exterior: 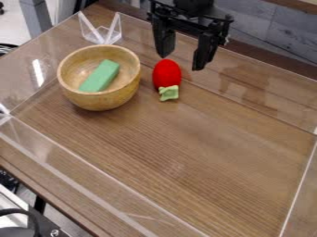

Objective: Remove the green stick from the brown bowl and put it on the table

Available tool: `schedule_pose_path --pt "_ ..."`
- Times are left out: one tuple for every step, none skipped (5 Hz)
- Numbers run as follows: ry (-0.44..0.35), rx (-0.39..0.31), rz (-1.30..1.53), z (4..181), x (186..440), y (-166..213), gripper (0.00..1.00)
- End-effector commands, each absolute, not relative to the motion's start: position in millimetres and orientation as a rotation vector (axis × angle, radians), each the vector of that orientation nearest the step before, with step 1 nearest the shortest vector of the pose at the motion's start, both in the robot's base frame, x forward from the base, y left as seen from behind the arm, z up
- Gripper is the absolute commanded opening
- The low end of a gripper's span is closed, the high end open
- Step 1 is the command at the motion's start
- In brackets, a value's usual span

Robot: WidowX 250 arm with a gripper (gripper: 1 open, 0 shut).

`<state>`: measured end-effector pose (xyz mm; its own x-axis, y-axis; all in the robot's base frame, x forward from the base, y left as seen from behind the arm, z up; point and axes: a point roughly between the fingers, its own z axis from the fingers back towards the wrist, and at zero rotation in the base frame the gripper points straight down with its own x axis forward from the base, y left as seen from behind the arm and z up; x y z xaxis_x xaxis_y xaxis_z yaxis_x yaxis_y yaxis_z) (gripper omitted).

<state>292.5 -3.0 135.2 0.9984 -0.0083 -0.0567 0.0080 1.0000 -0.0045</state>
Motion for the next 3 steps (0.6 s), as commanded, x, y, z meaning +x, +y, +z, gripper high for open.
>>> schedule_pose_path --pt "0.073 -0.003 -0.088 130.3 287.4 -1.8 1.0" --pt "0.069 -0.005 -0.083 130.0 277.4 10.8 1.0" --pt "0.041 -0.004 -0.044 134.0 272.6 38.2 1.0"
